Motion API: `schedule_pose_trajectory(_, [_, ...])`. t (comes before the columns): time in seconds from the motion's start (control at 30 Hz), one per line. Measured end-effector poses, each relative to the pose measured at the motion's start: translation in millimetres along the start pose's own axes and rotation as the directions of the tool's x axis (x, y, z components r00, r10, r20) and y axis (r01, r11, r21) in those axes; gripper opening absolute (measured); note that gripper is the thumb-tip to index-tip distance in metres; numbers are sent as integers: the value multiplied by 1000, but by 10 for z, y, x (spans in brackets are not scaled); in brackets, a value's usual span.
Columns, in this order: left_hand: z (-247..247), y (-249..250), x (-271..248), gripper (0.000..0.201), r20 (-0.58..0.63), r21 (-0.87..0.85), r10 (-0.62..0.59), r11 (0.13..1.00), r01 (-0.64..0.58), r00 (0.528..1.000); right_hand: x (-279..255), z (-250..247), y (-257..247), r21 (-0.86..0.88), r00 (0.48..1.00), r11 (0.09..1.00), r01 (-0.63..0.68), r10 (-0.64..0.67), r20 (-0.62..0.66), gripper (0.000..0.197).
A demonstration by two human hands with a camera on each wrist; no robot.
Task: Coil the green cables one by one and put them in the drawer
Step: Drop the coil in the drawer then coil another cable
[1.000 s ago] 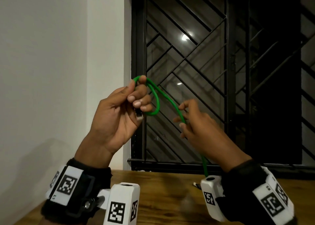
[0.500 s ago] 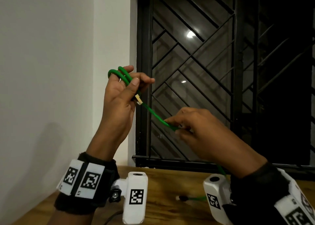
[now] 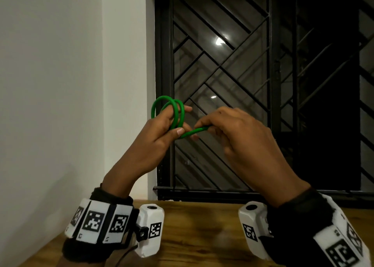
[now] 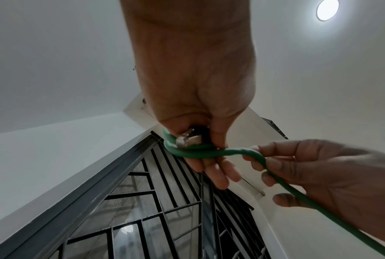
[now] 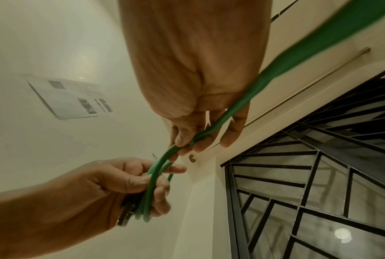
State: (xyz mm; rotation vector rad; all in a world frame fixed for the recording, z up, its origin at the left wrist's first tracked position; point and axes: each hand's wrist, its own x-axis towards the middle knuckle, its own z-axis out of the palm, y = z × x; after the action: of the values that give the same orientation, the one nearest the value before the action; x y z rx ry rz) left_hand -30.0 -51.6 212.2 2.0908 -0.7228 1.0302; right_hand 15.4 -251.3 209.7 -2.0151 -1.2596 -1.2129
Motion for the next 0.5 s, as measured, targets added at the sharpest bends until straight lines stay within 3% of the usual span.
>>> schedule_pose_trajectory(0.17, [-55,-10,-32,41,88,-14,-27,999,29,996,14,87,81,95,999,995,13,-10,-41,37])
schedule_pose_trajectory(0.3, [-56,15,-39,39,119,-1,-49,999,49,992,30,141,115,217,995,975,51,-32,-89,23])
schedule_pose_trajectory(0.5, [-88,-32,-38,35,65,241,-40,970,23,997,25,129,124,332,999,943,-4,15,-30,21])
